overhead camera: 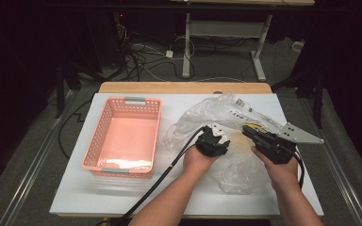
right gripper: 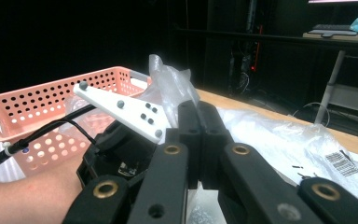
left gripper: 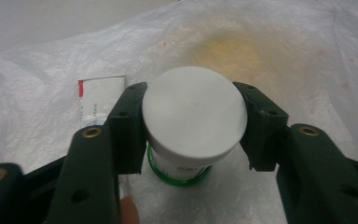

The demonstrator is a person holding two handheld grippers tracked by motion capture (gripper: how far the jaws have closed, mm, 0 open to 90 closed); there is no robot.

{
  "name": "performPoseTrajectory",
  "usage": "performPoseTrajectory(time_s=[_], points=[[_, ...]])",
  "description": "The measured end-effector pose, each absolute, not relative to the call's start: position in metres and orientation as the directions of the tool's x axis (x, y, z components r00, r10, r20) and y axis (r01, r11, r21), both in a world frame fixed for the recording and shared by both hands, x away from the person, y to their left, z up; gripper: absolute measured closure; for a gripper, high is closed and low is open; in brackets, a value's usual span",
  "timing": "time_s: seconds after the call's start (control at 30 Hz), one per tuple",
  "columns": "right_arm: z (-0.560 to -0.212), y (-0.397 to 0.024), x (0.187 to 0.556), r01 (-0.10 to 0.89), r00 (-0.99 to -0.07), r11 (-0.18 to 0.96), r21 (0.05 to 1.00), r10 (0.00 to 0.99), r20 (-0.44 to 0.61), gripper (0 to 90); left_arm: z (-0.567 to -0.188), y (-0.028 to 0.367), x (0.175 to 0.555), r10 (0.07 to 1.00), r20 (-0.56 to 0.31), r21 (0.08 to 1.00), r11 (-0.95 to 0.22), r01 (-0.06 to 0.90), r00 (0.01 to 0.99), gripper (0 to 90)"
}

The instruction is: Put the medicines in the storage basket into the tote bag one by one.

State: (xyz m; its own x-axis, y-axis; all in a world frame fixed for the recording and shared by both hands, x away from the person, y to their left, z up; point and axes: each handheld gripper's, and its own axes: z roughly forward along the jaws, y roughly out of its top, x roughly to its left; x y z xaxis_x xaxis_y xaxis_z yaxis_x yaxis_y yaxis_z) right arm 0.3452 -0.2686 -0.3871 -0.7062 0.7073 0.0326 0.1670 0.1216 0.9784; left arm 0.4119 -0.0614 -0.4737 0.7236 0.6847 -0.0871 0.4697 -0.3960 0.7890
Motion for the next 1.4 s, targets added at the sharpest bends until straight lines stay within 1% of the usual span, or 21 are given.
performPoseTrajectory(time_s=[0.03, 0.13, 0.17, 0.23, 0.27, 0.4, 0.43, 0.47, 0.53, 0.6, 0.77, 0.87, 1.07, 1.27, 1.4], points=[[-0.387, -0.269, 0.345, 0.170, -0.706, 0.120, 0.978, 0.707, 0.036, 90.0, -0.474, -0.062, 0.412, 0.686, -0.090, 0.787, -0.395, 0.473, 0.722, 44.4], [-0.387, -0.268, 0.345, 0.168, -0.706, 0.125, 0.978, 0.708, 0.031, 90.0, -0.473, -0.062, 0.410, 0.689, -0.046, 0.790, -0.418, 0.449, 0.723, 38.4], [-0.387, -0.268, 0.345, 0.167, -0.706, 0.126, 0.978, 0.707, 0.030, 90.0, -0.472, -0.062, 0.411, 0.699, -0.050, 0.788, -0.411, 0.458, 0.713, 35.1], [-0.386, -0.269, 0.345, 0.158, -0.708, 0.130, 0.979, 0.706, 0.021, 90.0, -0.470, -0.059, 0.412, 0.700, -0.101, 0.777, -0.388, 0.495, 0.707, 27.8], [-0.386, -0.270, 0.344, 0.161, -0.708, 0.124, 0.979, 0.706, 0.027, 90.0, -0.468, -0.058, 0.411, 0.700, -0.094, 0.775, -0.394, 0.494, 0.708, 25.7], [-0.386, -0.271, 0.343, 0.162, -0.705, 0.128, 0.979, 0.709, 0.024, 90.0, -0.459, -0.052, 0.403, 0.671, -0.111, 0.778, -0.400, 0.484, 0.733, 21.8], [-0.386, -0.271, 0.343, 0.162, -0.705, 0.128, 0.978, 0.709, 0.024, 90.0, -0.458, -0.050, 0.402, 0.662, -0.131, 0.778, -0.393, 0.491, 0.738, 21.1], [-0.386, -0.271, 0.344, 0.161, -0.706, 0.130, 0.978, 0.708, 0.022, 90.0, -0.455, -0.048, 0.401, 0.659, -0.128, 0.775, -0.400, 0.490, 0.741, 18.4], [-0.386, -0.272, 0.345, 0.168, -0.705, 0.120, 0.978, 0.709, 0.034, 90.0, -0.453, -0.046, 0.395, 0.654, -0.152, 0.780, -0.382, 0.496, 0.742, 15.6], [-0.387, -0.271, 0.344, 0.170, -0.703, 0.122, 0.978, 0.710, 0.033, 90.0, -0.452, -0.044, 0.391, 0.645, -0.139, 0.778, -0.398, 0.486, 0.752, 14.1], [-0.386, -0.269, 0.344, 0.167, -0.704, 0.130, 0.977, 0.710, 0.026, 90.0, -0.450, -0.039, 0.384, 0.635, -0.155, 0.776, -0.396, 0.491, 0.757, 0.3], [-0.387, -0.268, 0.343, 0.164, -0.708, 0.134, 0.977, 0.706, 0.022, 90.0, -0.449, -0.032, 0.375, 0.616, -0.180, 0.768, -0.399, 0.500, 0.767, 0.0], [-0.386, -0.265, 0.341, 0.158, -0.712, 0.141, 0.977, 0.702, 0.014, 90.0, -0.445, -0.017, 0.352, 0.600, -0.197, 0.781, -0.382, 0.494, 0.775, 0.0], [-0.385, -0.267, 0.341, 0.157, -0.710, 0.135, 0.978, 0.704, 0.017, 90.0, -0.440, 0.000, 0.330, 0.581, -0.174, 0.788, -0.401, 0.466, 0.795, 0.0], [-0.386, -0.267, 0.343, 0.167, -0.709, 0.132, 0.977, 0.705, 0.026, 90.0, -0.435, 0.015, 0.320, 0.574, -0.209, 0.803, -0.361, 0.473, 0.792, 0.0]])
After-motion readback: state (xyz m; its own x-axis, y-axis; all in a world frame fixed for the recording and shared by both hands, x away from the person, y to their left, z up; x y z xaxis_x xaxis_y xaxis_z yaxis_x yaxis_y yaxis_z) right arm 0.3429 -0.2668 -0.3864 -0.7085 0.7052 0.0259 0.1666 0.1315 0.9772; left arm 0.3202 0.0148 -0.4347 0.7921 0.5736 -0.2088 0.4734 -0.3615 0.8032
